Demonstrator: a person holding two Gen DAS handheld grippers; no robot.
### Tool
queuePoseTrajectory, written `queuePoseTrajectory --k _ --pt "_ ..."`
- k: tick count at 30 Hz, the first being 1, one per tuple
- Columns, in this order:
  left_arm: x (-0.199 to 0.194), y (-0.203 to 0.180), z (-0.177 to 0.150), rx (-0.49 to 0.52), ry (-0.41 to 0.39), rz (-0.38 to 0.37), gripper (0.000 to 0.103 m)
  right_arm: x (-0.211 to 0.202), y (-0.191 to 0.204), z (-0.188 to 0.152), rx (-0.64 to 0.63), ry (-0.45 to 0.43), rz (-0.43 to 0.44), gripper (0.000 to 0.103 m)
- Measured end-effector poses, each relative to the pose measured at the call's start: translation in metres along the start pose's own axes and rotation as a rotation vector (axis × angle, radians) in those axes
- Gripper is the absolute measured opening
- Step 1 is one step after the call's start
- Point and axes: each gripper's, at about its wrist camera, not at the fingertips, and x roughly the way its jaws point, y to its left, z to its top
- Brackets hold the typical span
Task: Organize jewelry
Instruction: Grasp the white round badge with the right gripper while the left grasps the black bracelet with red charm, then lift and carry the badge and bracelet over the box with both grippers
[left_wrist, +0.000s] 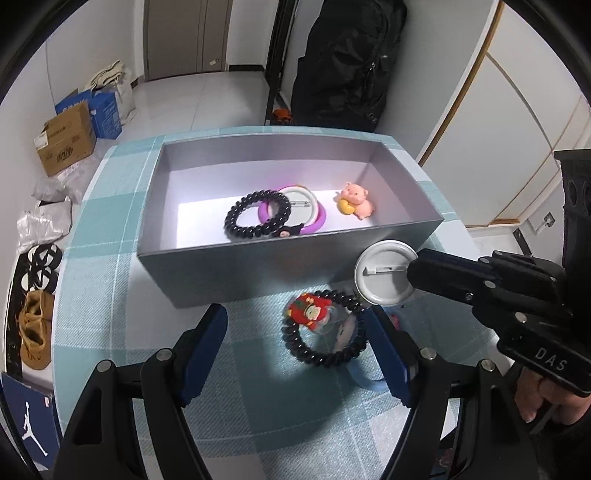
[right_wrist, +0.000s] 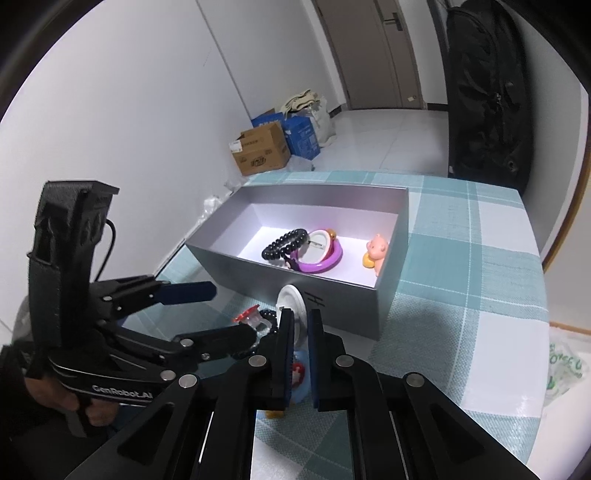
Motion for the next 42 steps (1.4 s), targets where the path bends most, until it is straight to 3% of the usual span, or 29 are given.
queuePoseTrajectory --k 2,4,11,16,17,18,20,28,42 --pt "-0.002 -0.001 0.000 0.007 -0.016 0.010 0.069 -0.003 -0.002 0.000 0.012 -0.007 0.004 0.003" --pt "-0.001 -0.001 0.001 0.011 -0.017 0.011 0.055 -0.006 -0.003 -0.002 0.024 -0.011 0.003 0.003" --pt "0.008 0.001 0.005 -0.002 -0.005 0.017 0.051 -0.006 -0.008 -0.003 0.049 -0.007 0.011 0.003" --pt "0.016 -0.004 0.003 0.019 0.013 0.049 0.042 -0.012 -0.010 -0.005 0.070 -0.017 0.019 0.003" --pt "0.017 -0.005 0.002 0.028 0.014 0.056 0.039 -0.012 -0.011 -0.007 0.074 -0.017 0.017 0.003" --pt "0.019 -0.008 0.002 0.044 0.020 0.060 0.027 -0.013 -0.011 -0.007 0.076 -0.014 0.016 0.003" --pt "0.017 -0.011 0.001 0.069 0.020 0.079 0.019 -0.014 -0.011 -0.009 0.077 -0.014 0.010 0.003" --pt "0.011 -0.005 0.000 0.030 0.025 0.019 0.016 -0.017 -0.008 -0.010 0.076 -0.021 0.006 0.003" --pt "-0.008 -0.001 0.001 -0.057 0.015 -0.157 0.016 -0.018 -0.009 -0.014 0.113 -0.010 0.009 0.003"
